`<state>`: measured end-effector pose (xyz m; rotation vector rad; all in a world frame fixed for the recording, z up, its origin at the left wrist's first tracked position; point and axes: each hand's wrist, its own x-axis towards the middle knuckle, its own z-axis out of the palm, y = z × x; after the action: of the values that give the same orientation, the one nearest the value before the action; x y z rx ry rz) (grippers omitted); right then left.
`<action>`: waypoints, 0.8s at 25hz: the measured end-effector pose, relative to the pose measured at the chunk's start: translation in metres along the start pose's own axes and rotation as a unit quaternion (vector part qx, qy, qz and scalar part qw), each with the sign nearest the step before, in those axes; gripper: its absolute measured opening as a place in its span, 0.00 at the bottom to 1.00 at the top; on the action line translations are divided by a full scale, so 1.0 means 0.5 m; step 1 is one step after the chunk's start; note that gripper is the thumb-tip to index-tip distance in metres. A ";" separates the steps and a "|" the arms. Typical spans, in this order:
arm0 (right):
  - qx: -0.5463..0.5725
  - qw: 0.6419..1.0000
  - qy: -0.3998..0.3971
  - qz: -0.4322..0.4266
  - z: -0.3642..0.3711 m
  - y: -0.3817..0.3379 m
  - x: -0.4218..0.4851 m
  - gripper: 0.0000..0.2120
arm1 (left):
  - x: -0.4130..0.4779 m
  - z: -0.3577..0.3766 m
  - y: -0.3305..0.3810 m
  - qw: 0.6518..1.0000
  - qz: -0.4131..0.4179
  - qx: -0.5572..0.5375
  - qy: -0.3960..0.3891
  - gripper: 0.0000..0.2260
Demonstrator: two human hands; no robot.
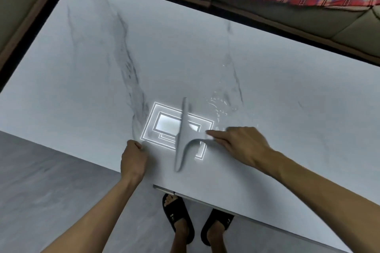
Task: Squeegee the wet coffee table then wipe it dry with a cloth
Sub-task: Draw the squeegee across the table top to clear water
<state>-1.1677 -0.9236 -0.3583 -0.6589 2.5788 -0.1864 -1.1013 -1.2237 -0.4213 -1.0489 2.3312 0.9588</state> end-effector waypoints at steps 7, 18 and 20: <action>0.003 0.998 0.014 -0.056 0.064 -0.177 0.188 0.17 | 0.029 -0.050 -0.026 1.000 0.003 0.016 0.005 0.04; -0.004 0.978 -0.008 0.206 0.007 0.154 -0.108 0.19 | 0.006 -0.003 0.063 0.983 0.060 0.047 -0.166 0.04; 0.001 0.981 -0.007 0.192 -0.014 0.142 -0.116 0.19 | 0.000 -0.010 0.093 0.986 0.073 0.034 -0.149 0.04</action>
<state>-1.1559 -0.8336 -0.3454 -0.1503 2.6324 -0.0559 -1.1375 -1.2049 -0.3986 -0.6631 2.1955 1.0060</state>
